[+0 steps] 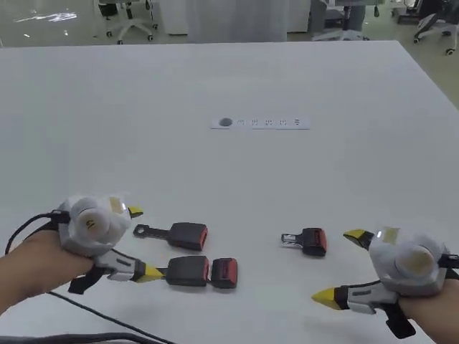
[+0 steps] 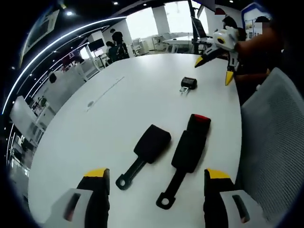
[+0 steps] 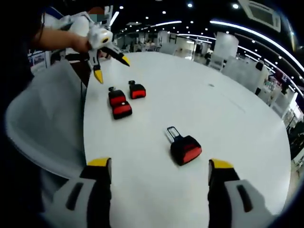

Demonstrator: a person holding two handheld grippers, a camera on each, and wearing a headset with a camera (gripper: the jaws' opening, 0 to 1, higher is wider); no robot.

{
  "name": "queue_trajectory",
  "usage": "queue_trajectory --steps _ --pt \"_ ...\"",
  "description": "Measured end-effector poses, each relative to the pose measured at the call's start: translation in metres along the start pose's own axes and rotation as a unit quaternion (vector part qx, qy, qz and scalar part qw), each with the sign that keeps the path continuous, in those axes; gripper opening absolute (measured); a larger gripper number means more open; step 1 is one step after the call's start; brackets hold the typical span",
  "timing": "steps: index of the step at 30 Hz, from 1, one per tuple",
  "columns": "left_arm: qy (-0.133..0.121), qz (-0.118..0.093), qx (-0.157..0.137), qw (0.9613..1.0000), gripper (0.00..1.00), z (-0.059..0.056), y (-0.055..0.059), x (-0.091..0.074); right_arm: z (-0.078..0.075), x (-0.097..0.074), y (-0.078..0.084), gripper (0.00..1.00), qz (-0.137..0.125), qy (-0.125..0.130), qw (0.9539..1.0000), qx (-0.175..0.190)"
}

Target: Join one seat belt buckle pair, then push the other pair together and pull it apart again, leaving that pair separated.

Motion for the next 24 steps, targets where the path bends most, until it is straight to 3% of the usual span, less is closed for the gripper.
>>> queue_trajectory --steps 6,12,14,16,19,24 --pt "-0.032 -0.039 -0.037 0.998 0.91 -0.006 0.021 -0.028 -0.004 -0.015 -0.005 0.9 -0.011 0.006 0.9998 0.013" --pt "-0.042 -0.056 -0.066 0.9954 0.95 -0.018 0.039 -0.049 -0.004 -0.022 -0.002 0.91 -0.01 0.01 0.9995 0.03" --pt "-0.07 -0.068 -0.062 0.9932 1.0 -0.014 0.041 -0.059 -0.001 -0.023 0.001 0.89 -0.013 0.007 0.9994 0.033" --pt "-0.076 -0.077 -0.075 0.9913 1.0 -0.015 0.044 -0.065 0.002 -0.023 0.001 0.9 -0.016 0.001 0.9992 0.036" --pt "-0.077 -0.09 -0.083 0.9895 1.0 -0.02 0.045 -0.069 0.004 -0.023 -0.003 0.99 -0.029 0.004 0.9989 0.037" --pt "-0.073 -0.092 -0.087 0.9892 1.0 -0.029 0.048 -0.065 0.003 -0.025 -0.005 1.0 -0.031 0.007 0.9984 0.046"
Point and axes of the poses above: the centre of the closed fingertips' face, and the gripper's own axes: x roughly forward along the fingers, z roughly to its left, y roughly out of its underside, the point moved 1 cm from there along -x, roughly backward along the fingers, and after that the axes turned 14 degrees about y, right-handed, at the moved point
